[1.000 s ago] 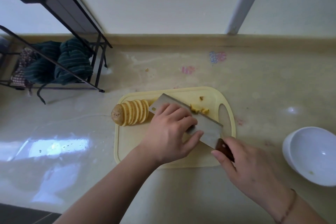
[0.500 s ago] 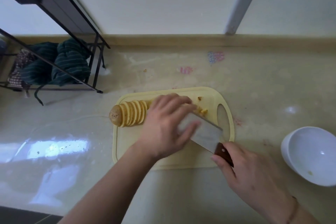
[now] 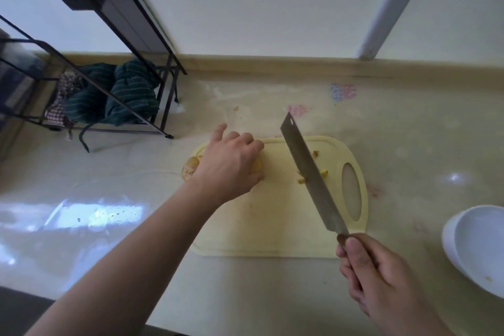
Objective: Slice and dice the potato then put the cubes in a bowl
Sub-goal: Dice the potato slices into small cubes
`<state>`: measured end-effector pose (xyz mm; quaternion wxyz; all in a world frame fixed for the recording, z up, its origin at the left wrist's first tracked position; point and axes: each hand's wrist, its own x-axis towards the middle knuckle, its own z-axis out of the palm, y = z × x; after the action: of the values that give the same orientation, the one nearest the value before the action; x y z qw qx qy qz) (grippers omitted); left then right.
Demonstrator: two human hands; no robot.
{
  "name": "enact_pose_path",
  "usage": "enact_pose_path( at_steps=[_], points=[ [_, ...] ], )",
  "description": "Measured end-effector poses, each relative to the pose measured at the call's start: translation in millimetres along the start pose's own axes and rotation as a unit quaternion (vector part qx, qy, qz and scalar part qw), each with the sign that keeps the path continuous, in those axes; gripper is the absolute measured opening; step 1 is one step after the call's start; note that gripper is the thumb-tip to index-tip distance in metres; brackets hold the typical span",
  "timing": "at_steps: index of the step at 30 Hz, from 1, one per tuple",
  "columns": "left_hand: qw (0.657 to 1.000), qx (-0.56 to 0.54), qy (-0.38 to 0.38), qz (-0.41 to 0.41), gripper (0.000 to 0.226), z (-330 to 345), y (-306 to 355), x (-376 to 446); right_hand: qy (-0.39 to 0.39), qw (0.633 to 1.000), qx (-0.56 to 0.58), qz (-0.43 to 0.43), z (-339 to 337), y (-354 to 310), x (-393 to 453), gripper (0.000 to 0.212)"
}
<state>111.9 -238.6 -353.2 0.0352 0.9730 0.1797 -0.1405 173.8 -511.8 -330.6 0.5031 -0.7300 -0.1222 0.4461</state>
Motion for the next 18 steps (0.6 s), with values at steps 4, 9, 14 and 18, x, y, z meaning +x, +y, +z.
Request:
enact_pose_path(
  at_steps=[4, 9, 14, 18],
  points=[
    [0.993, -0.046, 0.047, 0.094, 0.051, 7.6, 9.1, -4.4, -0.023, 0.999, 0.018, 0.028, 5.3, 3.4, -1.9, 0.051],
    [0.981, -0.076, 0.083, 0.156, 0.044, 28.6, 34.4, -26.0, 0.020, 1.000, -0.013, 0.011, 4.2, 5.2, -2.1, 0.060],
    [0.955, -0.192, 0.224, 0.032, 0.036, 45.4, 67.2, -13.7, 0.067, 0.991, -0.104, -0.047, -7.7, 1.8, 2.6, 0.065],
    [0.937, -0.235, 0.250, -0.061, 0.033, 43.3, 88.4, 7.3, 0.077, 0.987, -0.130, -0.058, -10.3, -2.5, 11.2, 0.042]
  ],
)
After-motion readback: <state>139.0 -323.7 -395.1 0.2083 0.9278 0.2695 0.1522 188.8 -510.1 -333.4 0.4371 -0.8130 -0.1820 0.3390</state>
